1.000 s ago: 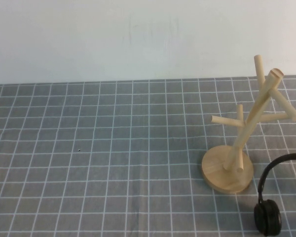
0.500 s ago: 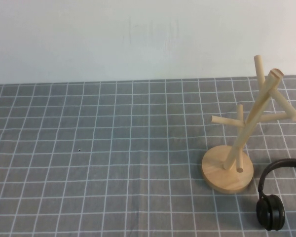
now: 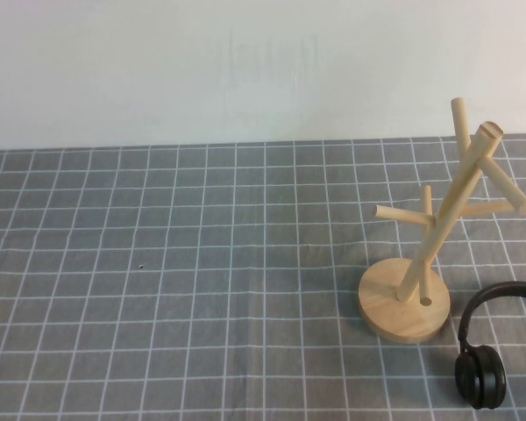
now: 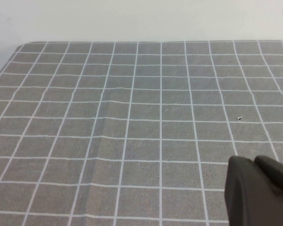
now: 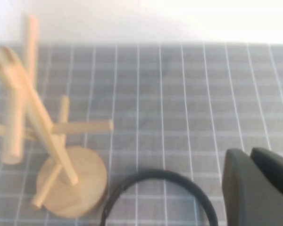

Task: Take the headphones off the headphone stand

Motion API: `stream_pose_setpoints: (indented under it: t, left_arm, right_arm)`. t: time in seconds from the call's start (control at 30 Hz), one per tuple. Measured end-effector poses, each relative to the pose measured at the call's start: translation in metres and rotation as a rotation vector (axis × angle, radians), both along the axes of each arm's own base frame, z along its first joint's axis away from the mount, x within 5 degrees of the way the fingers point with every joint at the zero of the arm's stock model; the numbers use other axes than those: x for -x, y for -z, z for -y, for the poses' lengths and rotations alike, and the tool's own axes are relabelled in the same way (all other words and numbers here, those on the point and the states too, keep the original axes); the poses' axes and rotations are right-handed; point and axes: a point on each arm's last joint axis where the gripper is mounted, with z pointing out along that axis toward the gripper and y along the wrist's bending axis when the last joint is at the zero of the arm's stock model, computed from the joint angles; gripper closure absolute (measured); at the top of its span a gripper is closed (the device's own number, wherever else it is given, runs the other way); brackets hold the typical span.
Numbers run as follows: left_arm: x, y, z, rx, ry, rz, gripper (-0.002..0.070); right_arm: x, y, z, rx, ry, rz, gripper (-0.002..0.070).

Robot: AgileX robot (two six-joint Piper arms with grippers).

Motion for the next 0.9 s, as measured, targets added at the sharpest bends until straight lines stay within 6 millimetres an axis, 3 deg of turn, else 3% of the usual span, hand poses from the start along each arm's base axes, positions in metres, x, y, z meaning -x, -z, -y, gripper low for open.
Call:
stream_pose_setpoints:
  t: [0.13, 0.33, 0.47, 0.9]
  left_arm:
    - [0.000, 0.000, 0.000, 0.000, 0.000, 0.000, 0.0679]
    - [0.000, 0.000, 0.000, 0.000, 0.000, 0.000, 0.0679]
    - [0.000, 0.000, 0.000, 0.000, 0.000, 0.000, 0.0679]
    - [0.000, 0.000, 0.000, 0.000, 0.000, 0.000, 0.0679]
  right_arm:
    - [0.013, 0.003, -0.010, -0.017, -0.088, -0.028, 0.0682]
    - [0.015, 0.028, -0.034, -0.016, -0.343, -0.135, 0.0682]
    - [0.019, 0.031, -0.044, -0.074, -0.423, -0.166, 0.0682]
    - [0.014, 0.033, -0.039, 0.011, -0.395, -0.124, 0.0682]
